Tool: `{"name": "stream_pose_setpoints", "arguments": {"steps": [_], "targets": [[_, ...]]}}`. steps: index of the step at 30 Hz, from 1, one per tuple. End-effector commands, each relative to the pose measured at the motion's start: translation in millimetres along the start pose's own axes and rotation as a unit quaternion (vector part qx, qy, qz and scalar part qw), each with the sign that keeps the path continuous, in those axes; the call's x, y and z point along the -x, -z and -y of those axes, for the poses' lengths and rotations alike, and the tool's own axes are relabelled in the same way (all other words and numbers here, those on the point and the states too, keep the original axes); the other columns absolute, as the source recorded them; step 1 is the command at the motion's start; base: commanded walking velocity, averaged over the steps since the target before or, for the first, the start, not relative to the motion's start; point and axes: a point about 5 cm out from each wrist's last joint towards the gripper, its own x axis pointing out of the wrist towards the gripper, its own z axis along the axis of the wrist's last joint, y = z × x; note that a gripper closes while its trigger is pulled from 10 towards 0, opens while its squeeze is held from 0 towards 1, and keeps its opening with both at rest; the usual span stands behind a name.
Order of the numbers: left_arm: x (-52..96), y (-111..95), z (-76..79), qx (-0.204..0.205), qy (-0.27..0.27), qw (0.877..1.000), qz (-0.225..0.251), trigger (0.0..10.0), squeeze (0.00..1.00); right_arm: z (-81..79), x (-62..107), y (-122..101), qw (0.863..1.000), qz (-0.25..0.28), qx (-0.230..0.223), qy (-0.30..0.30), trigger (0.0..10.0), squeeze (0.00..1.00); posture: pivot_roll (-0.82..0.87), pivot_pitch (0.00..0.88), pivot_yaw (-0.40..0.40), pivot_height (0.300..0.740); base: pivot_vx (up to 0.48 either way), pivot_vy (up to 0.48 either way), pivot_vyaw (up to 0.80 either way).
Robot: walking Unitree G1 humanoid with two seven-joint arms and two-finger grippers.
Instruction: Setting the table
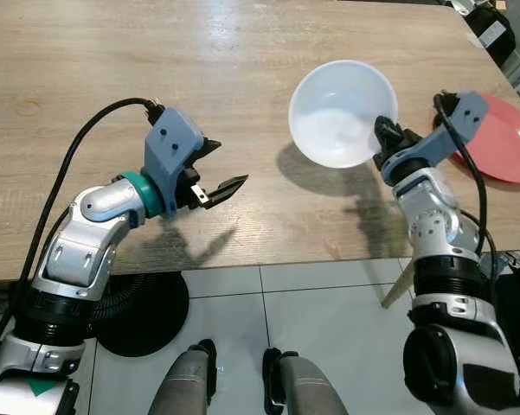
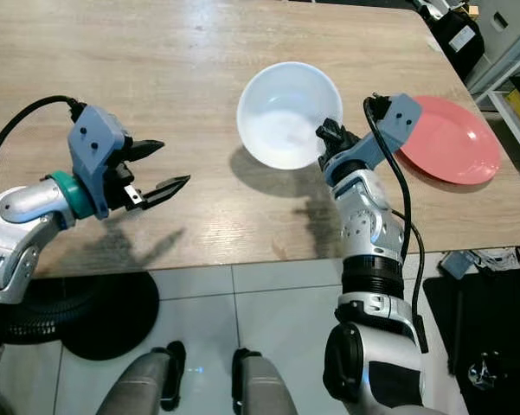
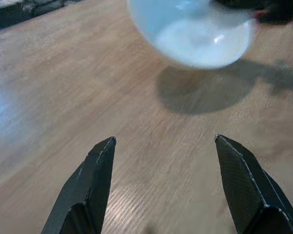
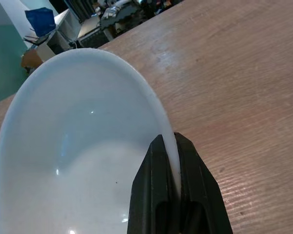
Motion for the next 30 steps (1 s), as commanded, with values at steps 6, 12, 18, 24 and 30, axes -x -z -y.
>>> {"name": "stream_pose_setpoints", "arguments": {"steps": [6, 12, 18, 24, 30], "targets": [[0.2, 12, -1.0, 0.011, -0.031, 0.999, -0.019, 10.0, 0.0, 4.8, 5.8, -13, 0.999, 0.039, -0.012, 0.014, 0.0, 0.0, 0.08, 0.147, -0.035, 0.74, 0.0, 0.0, 0.0], [-3.7, -9, -12.7, 0.011, -0.137, 0.99, 0.032, 10.0, 0.0, 7.6, 30.3, -43, 0.987, 0.145, 0.055, 0.04, 10.0, 0.0, 0.07, 0.117, -0.017, 0.74, 0.0, 0.0, 0.0], [-3.8, -15, -18.9, 0.026, -0.214, 0.975, 0.053, 10.0, 0.0, 10.6, 46.7, -37, 0.981, 0.156, 0.101, 0.05, 10.0, 0.0, 0.06, 0.107, -0.006, 0.74, 0.0, 0.0, 0.0], [-3.9, -11, -22.6, 0.043, -0.262, 0.963, 0.051, 10.0, 0.0, 12.0, 54.1, -24, 0.98, 0.138, 0.135, 0.05, 10.0, 0.0, 0.05, 0.103, 0.002, 0.74, 0.0, 0.0, 0.0], [-9.4, -11, -25.0, 0.044, -0.293, 0.954, 0.054, 10.0, 0.0, 19.2, 53.6, -22, 0.979, 0.133, 0.139, 0.072, 10.0, 0.0, 0.04, 0.088, 0.008, 0.74, 0.0, 0.0, 0.0]]}}
